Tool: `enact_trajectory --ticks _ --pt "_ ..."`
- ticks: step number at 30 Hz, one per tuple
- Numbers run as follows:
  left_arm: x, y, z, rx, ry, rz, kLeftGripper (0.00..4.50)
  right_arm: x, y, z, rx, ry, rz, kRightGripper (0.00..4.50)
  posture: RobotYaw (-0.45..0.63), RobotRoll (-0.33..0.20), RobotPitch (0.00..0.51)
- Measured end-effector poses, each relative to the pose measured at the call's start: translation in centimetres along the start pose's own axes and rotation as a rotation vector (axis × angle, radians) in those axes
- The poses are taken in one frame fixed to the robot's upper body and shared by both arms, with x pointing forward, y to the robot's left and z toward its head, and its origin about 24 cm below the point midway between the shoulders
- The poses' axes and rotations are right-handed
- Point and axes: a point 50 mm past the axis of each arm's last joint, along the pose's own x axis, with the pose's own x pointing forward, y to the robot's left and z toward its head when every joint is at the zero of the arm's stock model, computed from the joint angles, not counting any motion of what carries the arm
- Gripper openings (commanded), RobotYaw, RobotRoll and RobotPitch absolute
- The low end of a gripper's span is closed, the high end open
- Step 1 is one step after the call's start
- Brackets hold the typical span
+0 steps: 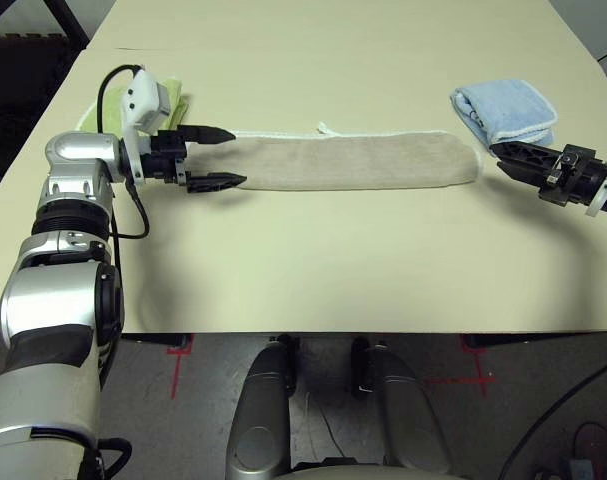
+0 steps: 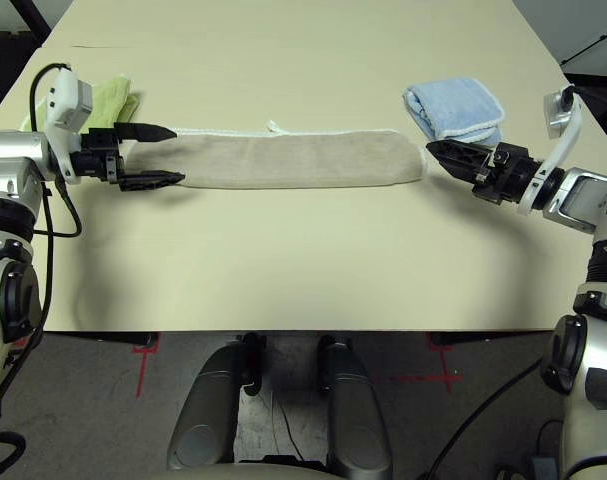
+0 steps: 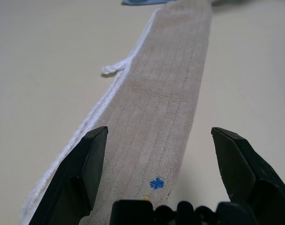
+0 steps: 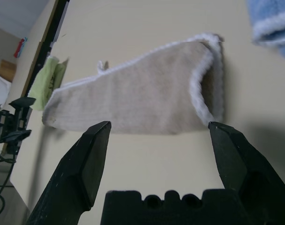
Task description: Fold the towel and set it aside.
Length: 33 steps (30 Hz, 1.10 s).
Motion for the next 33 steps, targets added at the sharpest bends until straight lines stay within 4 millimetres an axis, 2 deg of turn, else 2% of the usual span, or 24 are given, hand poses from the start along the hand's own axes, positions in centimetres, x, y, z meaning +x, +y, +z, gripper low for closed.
enact_trajectory --ticks 5,8,13,18,24,30,33 --pt "0.1 -0.1 -0.4 -0.020 -0.005 0.001 4.47 -0.8 -0.1 -1.0 -0.014 -0.021 -0.024 4.49 -0.01 0.000 0.266" --pt "0.2 -0.1 -0.4 -0.022 -0.006 0.000 4.47 -0.7 -0.7 -2.4 0.021 -0.021 -0.048 4.49 -0.01 0.000 0.268" --pt "0.4 -0.2 -0.4 -0.026 -0.010 -0.004 4.47 0.3 -0.8 -3.0 0.034 -0.037 -0.065 4.49 -0.01 0.000 0.269" --pt "0.5 -0.2 -0.5 -0.029 -0.012 -0.004 4.47 2.4 -0.2 -3.1 0.041 -0.058 -0.042 4.49 0.00 0.000 0.271" --pt "0.6 -0.2 -0.5 -0.029 -0.012 -0.007 4.47 3.9 0.2 -2.9 0.057 -0.079 -0.039 4.49 0.01 0.000 0.270" --pt "0.6 -0.2 -0.5 -0.028 -0.012 -0.013 4.47 4.7 0.1 -3.1 0.075 -0.085 -0.062 4.49 0.01 0.000 0.271" --pt "0.6 -0.2 -0.5 -0.028 -0.012 -0.017 4.50 4.7 0.0 -3.1 0.076 -0.088 -0.081 3.81 0.01 0.000 0.271"
